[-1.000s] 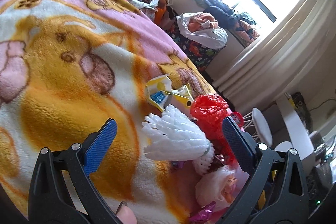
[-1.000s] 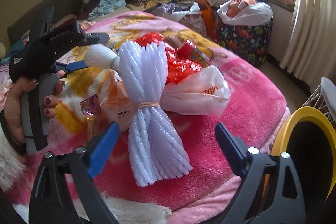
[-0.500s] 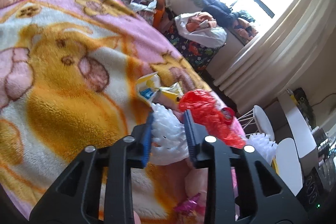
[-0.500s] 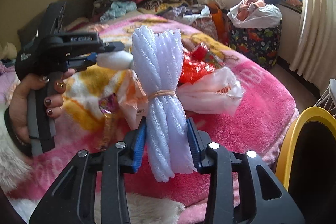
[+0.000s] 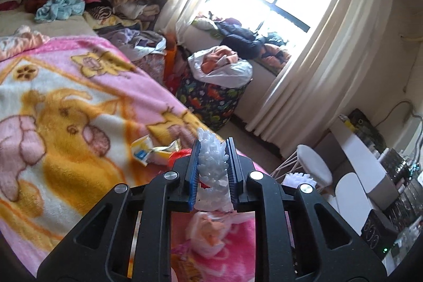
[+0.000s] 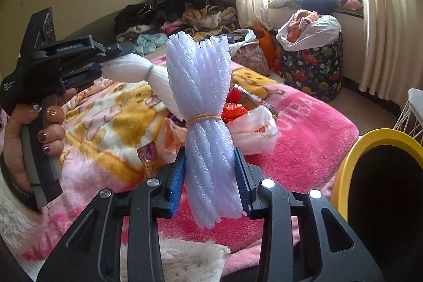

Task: Collect trash
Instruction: 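Lift both foam nets and carry them over the yellow-rimmed bin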

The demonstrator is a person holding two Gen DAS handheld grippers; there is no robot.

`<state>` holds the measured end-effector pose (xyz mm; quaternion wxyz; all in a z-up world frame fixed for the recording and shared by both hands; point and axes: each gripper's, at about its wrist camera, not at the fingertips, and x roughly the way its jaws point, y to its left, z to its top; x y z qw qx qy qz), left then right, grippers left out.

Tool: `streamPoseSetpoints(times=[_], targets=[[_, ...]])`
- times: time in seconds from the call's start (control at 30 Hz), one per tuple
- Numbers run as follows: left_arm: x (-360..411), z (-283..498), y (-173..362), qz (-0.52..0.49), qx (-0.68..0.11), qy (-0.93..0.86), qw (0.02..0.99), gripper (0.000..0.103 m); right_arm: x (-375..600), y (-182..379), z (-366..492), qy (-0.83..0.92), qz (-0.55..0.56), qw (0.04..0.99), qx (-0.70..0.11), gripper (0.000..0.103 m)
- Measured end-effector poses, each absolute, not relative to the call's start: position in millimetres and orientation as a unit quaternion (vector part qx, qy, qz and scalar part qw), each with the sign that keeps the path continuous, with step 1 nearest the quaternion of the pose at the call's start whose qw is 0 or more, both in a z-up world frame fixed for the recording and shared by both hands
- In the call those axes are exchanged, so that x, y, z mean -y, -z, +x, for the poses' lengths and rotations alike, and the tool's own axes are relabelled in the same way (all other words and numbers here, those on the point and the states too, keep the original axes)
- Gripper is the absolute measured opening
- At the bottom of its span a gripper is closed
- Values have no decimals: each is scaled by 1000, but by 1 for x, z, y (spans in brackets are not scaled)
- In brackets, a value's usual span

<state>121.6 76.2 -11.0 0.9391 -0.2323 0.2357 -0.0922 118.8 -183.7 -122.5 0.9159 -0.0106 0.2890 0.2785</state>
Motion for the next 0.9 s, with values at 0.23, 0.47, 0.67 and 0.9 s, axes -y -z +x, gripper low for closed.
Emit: streamPoseSetpoints(times=[0.23, 0.47, 0.67, 0.9], targets=[[-58, 114, -3, -219, -226, 110, 943, 13, 201, 108, 114, -268, 6, 925, -268, 34], [-34, 112, -5, -204, -228, 127, 944, 13, 222, 100, 111, -249, 25, 933, -257, 34], [-7, 114, -3, -190, -238, 146, 941, 13, 246, 97, 111, -230, 43, 939, -253, 34], [24, 118, 0, -176, -250, 167, 937, 13, 276, 96, 111, -202, 68, 945, -249, 34]])
